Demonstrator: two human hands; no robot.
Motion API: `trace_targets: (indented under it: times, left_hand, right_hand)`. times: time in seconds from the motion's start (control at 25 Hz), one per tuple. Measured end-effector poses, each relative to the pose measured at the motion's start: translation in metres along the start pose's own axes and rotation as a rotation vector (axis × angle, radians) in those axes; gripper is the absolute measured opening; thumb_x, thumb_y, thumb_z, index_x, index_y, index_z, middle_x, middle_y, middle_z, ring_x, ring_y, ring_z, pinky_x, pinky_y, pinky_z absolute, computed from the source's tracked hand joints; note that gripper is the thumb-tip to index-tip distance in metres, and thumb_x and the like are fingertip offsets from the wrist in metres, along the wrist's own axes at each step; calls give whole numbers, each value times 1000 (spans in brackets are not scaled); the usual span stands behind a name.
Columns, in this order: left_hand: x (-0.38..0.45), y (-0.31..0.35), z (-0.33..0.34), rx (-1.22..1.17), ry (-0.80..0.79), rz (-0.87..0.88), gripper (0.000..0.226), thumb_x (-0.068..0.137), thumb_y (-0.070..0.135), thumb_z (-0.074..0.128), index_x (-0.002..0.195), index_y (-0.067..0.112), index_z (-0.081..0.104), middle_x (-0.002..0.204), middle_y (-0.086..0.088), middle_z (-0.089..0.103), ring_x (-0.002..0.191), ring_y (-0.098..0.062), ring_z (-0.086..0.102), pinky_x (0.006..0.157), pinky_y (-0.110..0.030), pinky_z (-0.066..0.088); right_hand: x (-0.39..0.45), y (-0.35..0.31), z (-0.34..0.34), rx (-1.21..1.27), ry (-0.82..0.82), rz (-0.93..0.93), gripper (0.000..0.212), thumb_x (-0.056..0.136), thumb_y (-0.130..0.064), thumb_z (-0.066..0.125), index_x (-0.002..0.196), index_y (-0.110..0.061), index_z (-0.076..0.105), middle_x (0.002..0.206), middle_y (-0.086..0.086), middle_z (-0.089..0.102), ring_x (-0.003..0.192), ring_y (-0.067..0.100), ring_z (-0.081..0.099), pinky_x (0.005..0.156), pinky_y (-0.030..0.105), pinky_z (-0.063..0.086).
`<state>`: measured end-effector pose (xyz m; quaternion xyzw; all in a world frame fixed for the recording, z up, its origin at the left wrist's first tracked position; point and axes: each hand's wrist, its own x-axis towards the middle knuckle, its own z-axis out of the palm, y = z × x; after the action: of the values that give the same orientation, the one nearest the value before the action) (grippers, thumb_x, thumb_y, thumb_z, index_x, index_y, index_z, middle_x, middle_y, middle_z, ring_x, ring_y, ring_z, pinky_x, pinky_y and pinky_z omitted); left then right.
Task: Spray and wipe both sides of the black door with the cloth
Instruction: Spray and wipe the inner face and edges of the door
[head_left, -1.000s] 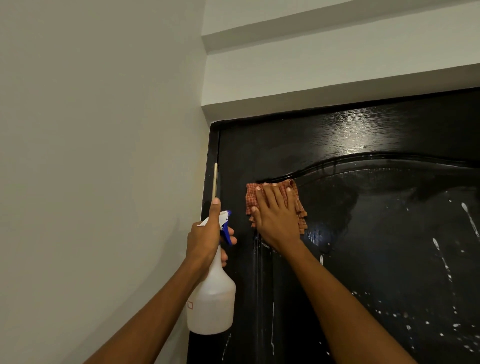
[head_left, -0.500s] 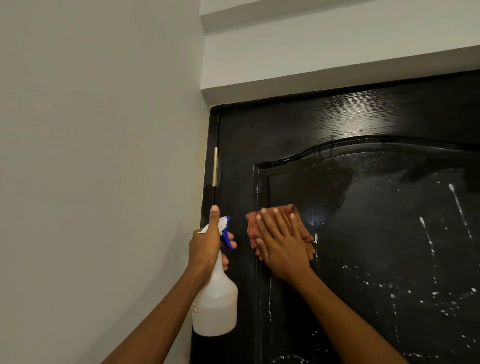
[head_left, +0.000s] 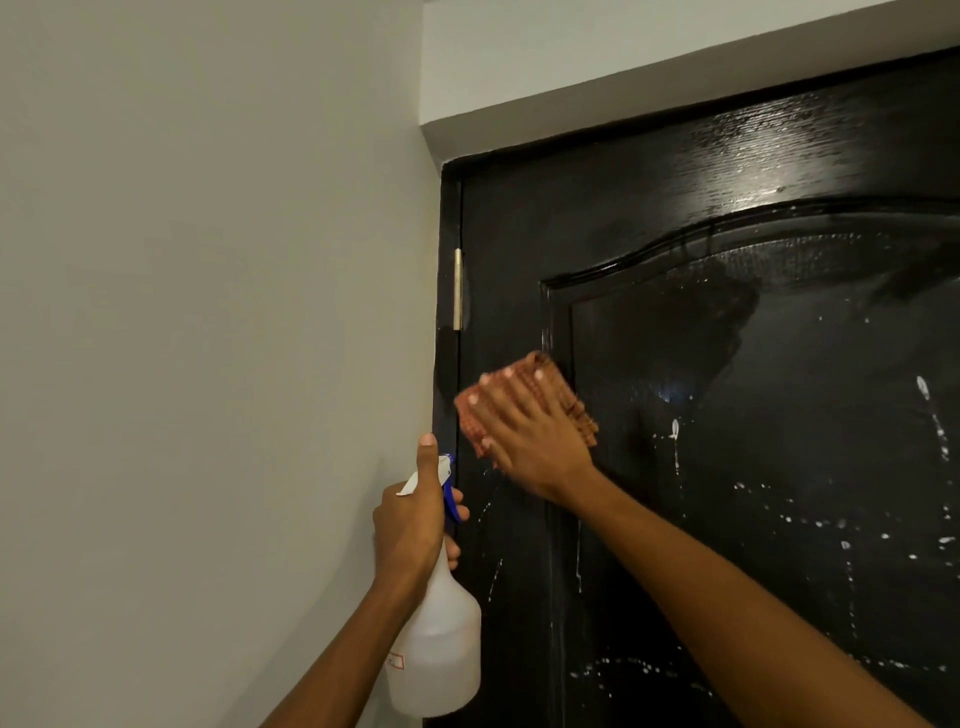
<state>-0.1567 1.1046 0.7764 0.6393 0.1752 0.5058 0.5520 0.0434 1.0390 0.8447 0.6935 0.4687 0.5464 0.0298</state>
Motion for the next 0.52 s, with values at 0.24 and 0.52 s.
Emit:
trace_targets:
  times: [0.24,0.52]
  left_hand:
    - [-44,-29,-13,99,-11,-63,72,78,75,27,71,11,59,72,-12,66,59,-23,62,61,-31,53]
    - [-43,-2,-21,-9,33,8,74,94,62,33,88,-1,70,68,-6,68,48,-12,61,36,-11,43]
  right_hand:
    - [-113,-64,46,-7,-225,-535,55,108,-54,28,158,-36,15,166,-2,6,157,27,3,118,48,-28]
    - [13,13,-26,-53,-18,35,63,108,-54,16,163,-29,-2,171,5,-8,157,31,-10,123,57,-13]
